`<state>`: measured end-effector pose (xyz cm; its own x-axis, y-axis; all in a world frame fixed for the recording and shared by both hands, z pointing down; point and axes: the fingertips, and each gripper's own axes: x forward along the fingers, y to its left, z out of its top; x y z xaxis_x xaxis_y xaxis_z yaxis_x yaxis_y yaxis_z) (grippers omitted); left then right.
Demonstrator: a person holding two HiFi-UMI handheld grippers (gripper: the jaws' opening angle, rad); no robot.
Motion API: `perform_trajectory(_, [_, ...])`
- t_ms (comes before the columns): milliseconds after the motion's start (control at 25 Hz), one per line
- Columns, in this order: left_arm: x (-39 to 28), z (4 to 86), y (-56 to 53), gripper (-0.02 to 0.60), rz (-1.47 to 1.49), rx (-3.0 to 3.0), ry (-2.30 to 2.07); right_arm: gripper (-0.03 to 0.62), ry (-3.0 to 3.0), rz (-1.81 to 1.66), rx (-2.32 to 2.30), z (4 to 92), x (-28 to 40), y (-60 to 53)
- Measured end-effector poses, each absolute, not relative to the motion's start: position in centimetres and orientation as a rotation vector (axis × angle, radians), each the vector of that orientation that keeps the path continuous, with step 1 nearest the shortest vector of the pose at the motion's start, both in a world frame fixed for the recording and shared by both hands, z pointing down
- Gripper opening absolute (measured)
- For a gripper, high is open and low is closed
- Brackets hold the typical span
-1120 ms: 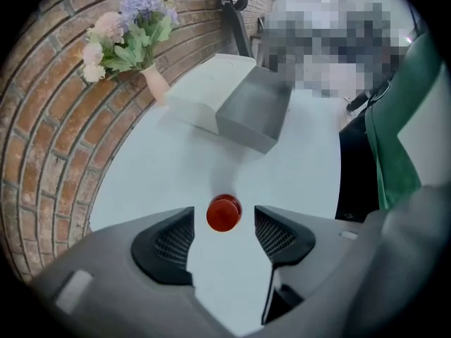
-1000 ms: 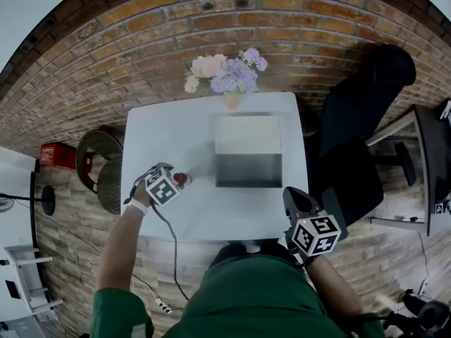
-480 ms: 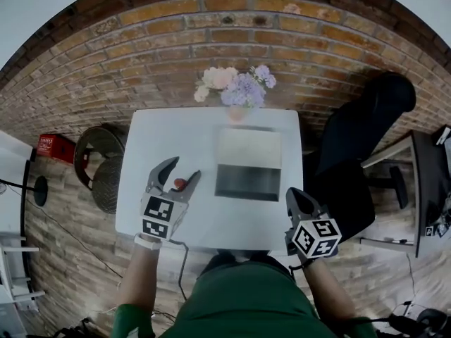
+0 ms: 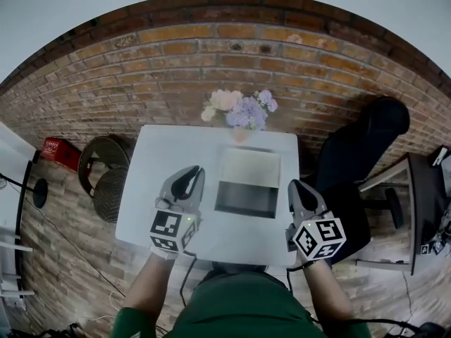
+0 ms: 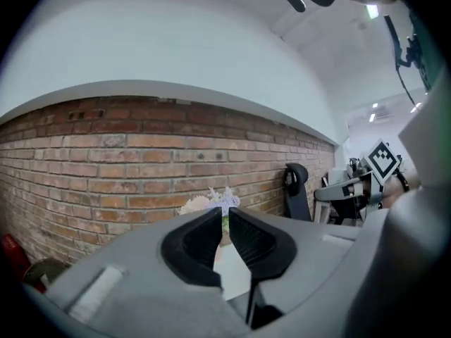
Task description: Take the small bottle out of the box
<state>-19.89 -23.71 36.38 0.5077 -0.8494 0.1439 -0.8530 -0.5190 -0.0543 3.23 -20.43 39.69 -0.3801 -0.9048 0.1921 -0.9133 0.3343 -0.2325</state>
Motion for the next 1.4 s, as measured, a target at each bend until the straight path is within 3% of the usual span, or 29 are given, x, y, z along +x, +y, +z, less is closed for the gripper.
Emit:
perform_trajectory(440, [-17.6,30.9,-22.6,0.011,0.017,2.732,-1.544,0.003,-2.619,0.122,1.781,32.2,2.5,-20.3])
perform_trajectory(880, [-16.4,30.6,-21.2,0.012,0.017,2.756,-1.533,0.003,-2.658,-0.229,1.804,28.1,2.0,-17.5])
perform_trajectory(1400, [-17.7,31.7,-21.3,0.012,-0.002,2.711,-1.551,0.003,-2.614,-0.204,1.814,29.5,2.2,-18.3])
